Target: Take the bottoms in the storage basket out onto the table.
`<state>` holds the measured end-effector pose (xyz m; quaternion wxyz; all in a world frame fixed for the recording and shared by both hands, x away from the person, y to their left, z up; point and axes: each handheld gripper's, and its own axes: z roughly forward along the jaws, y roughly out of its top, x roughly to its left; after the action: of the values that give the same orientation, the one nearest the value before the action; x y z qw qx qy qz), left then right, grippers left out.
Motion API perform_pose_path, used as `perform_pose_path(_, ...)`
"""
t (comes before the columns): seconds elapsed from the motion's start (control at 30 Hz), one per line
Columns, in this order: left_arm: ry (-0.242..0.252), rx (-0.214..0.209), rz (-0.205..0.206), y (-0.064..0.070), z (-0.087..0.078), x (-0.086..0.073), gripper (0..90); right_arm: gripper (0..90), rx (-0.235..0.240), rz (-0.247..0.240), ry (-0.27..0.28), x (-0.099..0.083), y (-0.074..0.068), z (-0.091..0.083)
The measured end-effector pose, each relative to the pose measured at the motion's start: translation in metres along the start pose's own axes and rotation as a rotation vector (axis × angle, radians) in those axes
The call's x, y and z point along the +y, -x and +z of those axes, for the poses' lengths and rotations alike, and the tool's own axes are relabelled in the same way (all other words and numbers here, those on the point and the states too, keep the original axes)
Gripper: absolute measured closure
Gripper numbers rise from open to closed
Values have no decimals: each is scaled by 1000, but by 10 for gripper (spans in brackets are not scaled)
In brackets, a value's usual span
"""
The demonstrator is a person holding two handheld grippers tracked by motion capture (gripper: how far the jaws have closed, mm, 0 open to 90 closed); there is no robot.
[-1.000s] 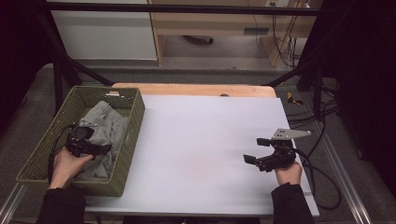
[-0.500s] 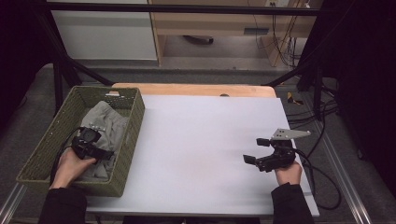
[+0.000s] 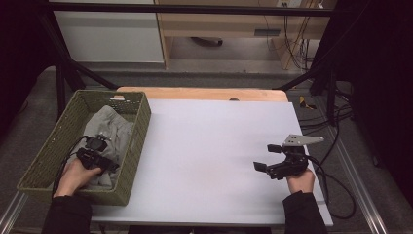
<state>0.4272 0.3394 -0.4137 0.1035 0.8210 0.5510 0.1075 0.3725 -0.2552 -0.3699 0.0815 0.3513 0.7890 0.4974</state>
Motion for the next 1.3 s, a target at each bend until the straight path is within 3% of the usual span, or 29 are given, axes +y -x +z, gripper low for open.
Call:
perform_pose_path(0.17,-2,-9,-6,-1,1,0,70,43,0,3,-1,0,0,0)
perform_pose_path(0.33,-27,-43,-74,-6,2,-1,70,43,0,1,-1,0,0,0)
perform_pose_path(0.57,-40,-78,-116,-8,2,-1,139,43,0,2,-1,0,0,1)
perform_pose_path(1.3,-45,-75,-83,-5,-6,0,409,43,2,2,-2,0,0,1)
